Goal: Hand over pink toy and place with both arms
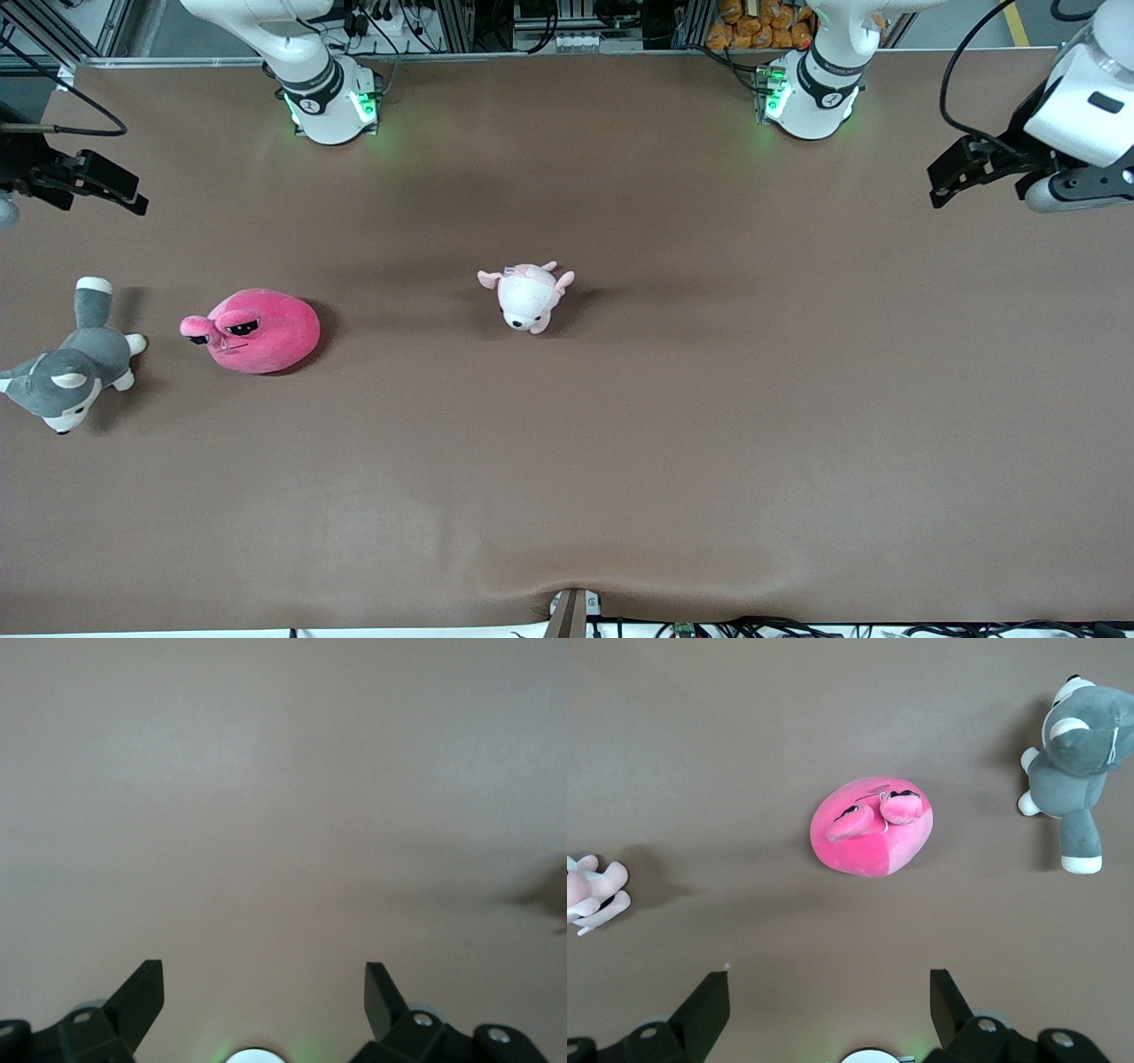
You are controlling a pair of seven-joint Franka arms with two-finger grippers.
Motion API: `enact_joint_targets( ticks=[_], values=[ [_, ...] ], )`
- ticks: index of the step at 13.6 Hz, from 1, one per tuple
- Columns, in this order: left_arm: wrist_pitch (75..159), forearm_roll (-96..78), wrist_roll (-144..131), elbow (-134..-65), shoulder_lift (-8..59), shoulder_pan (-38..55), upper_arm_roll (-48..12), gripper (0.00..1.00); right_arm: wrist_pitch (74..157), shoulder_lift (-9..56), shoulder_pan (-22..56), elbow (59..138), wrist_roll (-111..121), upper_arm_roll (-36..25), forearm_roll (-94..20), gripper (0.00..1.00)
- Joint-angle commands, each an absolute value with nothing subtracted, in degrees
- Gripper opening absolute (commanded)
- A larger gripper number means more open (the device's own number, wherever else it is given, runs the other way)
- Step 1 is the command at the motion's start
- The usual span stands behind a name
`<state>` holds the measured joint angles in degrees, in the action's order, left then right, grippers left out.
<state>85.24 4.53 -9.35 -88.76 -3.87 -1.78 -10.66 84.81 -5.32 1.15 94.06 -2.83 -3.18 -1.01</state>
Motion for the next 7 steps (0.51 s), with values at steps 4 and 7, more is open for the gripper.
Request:
enact_joint_targets(
  ticks=[4, 7],
  values=[
    [80.69, -2.1, -5.27, -87.19, -3.61, -8.08, -10.28, 1.0, 84.9, -6.33, 0.44, 94.92, -1.67, -2.72, -1.93, 1.0],
    [80.77, -1.15, -5.36, -84.64, -2.81, -7.56, -10.55, 1.0, 85.08, -6.24, 0.35, 94.92, -1.76, -2.72, -1.93, 1.0]
  ],
)
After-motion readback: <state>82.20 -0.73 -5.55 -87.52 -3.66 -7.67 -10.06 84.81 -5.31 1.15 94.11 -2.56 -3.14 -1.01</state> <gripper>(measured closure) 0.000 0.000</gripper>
